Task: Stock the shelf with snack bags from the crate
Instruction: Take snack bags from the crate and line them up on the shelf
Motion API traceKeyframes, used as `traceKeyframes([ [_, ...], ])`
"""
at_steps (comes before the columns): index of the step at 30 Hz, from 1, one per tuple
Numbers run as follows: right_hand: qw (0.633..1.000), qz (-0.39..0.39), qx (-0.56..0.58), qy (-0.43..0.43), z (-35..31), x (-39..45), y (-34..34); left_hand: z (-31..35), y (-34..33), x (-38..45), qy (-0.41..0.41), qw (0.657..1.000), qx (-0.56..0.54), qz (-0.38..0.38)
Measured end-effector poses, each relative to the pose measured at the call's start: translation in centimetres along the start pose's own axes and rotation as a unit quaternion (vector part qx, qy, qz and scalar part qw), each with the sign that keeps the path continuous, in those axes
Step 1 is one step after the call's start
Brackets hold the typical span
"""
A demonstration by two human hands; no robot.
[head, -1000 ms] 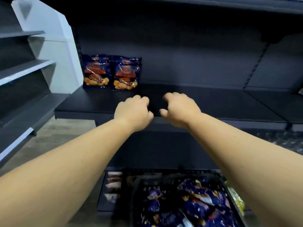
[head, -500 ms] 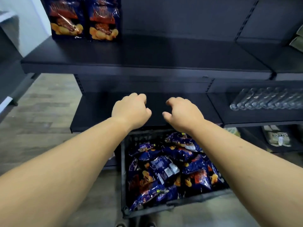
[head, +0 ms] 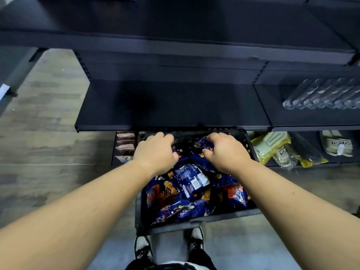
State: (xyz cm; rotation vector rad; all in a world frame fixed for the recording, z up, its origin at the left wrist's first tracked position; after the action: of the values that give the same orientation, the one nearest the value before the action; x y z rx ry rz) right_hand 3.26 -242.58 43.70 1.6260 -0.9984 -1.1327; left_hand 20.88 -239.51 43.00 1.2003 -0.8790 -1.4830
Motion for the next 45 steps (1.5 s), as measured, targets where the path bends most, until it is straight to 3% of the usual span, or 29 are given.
traceKeyframes([
  [12, 0.991, -0.106, -0.007, 0.086, 7.2, 2.5, -4.4, 2.4, -8.9, -0.4, 0.101, 0.987, -0.028, -0.121],
  [26, 0.976, -0.184, -0.014, 0.117, 6.7, 2.0, -10.6, 0.2, -15.4, -4.4, 0.145, 0.947, -0.070, -0.277],
  [31, 0.974, -0.187, -0.020, 0.124, 5.4, 2.0, -11.8, -1.8, -17.1, -4.8, 0.169, 0.952, -0.047, -0.253],
  [37, 0.976, -0.183, -0.032, 0.115, 5.2, 1.9, -12.7, -3.0, -15.4, -1.8, 0.195, 0.951, -0.174, -0.167],
  [45, 0.978, -0.178, -0.039, 0.098, 4.8, 2.3, -13.3, -4.6, -14.8, 2.4, 0.213, 0.925, -0.250, -0.190],
])
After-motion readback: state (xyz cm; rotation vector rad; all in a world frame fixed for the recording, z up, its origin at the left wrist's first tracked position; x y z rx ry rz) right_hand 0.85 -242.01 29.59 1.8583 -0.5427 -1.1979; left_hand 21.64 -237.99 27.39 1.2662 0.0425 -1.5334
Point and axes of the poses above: each hand's wrist, its own x-axis towards the middle knuckle, its own y-axis out of the back of the hand, z = x × y, the point moved 4 cm from there along x, towards the middle knuckle
